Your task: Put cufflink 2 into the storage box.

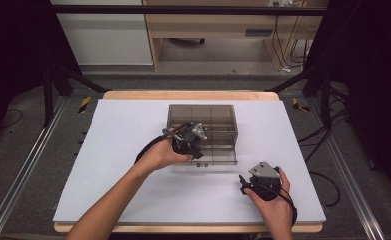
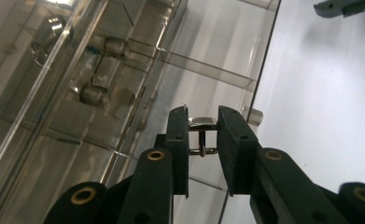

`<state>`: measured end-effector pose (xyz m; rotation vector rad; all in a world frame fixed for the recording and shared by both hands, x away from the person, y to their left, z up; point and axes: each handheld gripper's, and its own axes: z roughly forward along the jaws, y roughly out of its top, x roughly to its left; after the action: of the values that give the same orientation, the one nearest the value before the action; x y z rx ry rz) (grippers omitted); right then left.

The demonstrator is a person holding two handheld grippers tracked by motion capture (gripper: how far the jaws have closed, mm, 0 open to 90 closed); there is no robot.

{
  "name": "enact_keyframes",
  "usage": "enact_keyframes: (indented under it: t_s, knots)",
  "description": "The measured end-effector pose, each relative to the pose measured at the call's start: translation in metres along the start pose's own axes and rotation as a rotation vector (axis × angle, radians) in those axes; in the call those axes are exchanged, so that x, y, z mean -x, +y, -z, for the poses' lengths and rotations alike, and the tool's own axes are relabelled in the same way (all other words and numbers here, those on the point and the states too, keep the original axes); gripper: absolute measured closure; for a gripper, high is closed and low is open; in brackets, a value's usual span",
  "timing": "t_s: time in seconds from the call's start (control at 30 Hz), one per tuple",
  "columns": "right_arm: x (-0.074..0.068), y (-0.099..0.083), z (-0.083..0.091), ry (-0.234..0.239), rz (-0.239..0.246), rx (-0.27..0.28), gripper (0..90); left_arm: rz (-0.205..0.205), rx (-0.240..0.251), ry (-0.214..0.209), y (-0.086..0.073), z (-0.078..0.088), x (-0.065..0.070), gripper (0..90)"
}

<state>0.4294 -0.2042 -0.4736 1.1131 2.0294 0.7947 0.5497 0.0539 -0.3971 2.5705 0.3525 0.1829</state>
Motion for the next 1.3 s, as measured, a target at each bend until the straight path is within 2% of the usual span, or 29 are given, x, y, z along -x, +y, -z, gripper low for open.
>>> enact_keyframes:
  t_s: [0.07,0.13,0.37,0.43,0.47,0.5,0.53,0.57,0.6,0.67,0.73,0.8,0.87,0.9,0.93,0.97,1.0,1.1,1.13,1.17,1.23,1.3]
  knots:
    - [0.000,0.000,0.000,0.000,-0.004,0.000,17.8,0.011,0.029,0.009,0.001,0.000,0.000,71.8]
    - [0.000,0.000,0.000,0.004,-0.003,0.002,17.8,0.009,0.037,0.014,0.001,0.001,0.000,70.7]
    - [0.002,0.004,0.001,0.000,-0.006,0.003,19.5,0.006,0.087,0.061,0.002,0.018,0.005,66.0]
    - [0.006,0.012,0.009,0.009,0.007,0.002,24.8,0.003,0.110,0.087,0.000,0.030,0.009,62.1]
    - [0.006,0.012,0.009,0.009,0.007,0.002,24.8,0.003,0.110,0.087,0.000,0.030,0.009,60.4]
    - [0.008,0.019,0.016,0.035,0.022,-0.009,30.2,0.000,0.123,0.107,-0.005,0.041,0.011,58.6]
    - [0.010,0.022,0.021,0.059,0.028,-0.021,32.9,0.000,0.123,0.107,-0.005,0.041,0.011,56.1]
    - [0.010,0.022,0.021,0.059,0.028,-0.021,32.9,0.003,0.128,0.114,-0.008,0.045,0.012,56.1]
    - [0.015,0.026,0.028,0.097,0.030,-0.045,36.9,0.006,0.132,0.137,-0.016,0.052,0.014,52.4]
    - [0.022,0.029,0.033,0.136,0.019,-0.077,41.0,0.010,0.134,0.153,-0.026,0.057,0.016,48.7]
    - [0.024,0.030,0.034,0.154,0.014,-0.092,42.2,0.018,0.136,0.157,-0.031,0.059,0.018,43.6]
    - [0.031,0.031,0.038,0.186,0.016,-0.160,43.6,0.033,0.138,0.179,-0.044,0.063,0.021,40.2]
    - [0.034,0.032,0.040,0.199,0.026,-0.202,45.4,0.039,0.131,0.224,-0.057,0.065,0.025,32.7]
    - [0.035,0.032,0.043,0.196,0.034,-0.225,48.7,0.054,0.109,0.273,-0.070,0.067,0.027,24.9]
    - [0.036,0.032,0.045,0.182,0.027,-0.229,50.5,0.054,0.109,0.273,-0.070,0.067,0.027,21.4]
    - [0.036,0.031,0.046,0.185,0.017,-0.251,52.1,0.076,0.105,0.285,-0.081,0.069,0.028,19.3]
    - [0.036,0.031,0.046,0.185,0.017,-0.251,52.1,0.076,0.105,0.285,-0.081,0.069,0.028,16.9]
    - [0.037,0.025,0.048,0.214,-0.030,-0.309,55.2,0.104,0.114,0.307,-0.099,0.072,0.029,12.4]
    - [0.036,0.024,0.048,0.223,-0.045,-0.319,55.9,0.117,0.109,0.318,-0.112,0.071,0.029,11.0]
    - [0.035,0.022,0.047,0.234,-0.053,-0.335,56.6,0.117,0.109,0.318,-0.112,0.071,0.029,10.1]
    - [0.033,0.019,0.046,0.239,-0.062,-0.359,57.4,0.147,0.131,0.284,-0.127,0.066,0.027,9.4]
    - [0.031,0.017,0.043,0.237,-0.066,-0.385,58.1,0.171,0.138,0.289,-0.136,0.062,0.026,8.3]
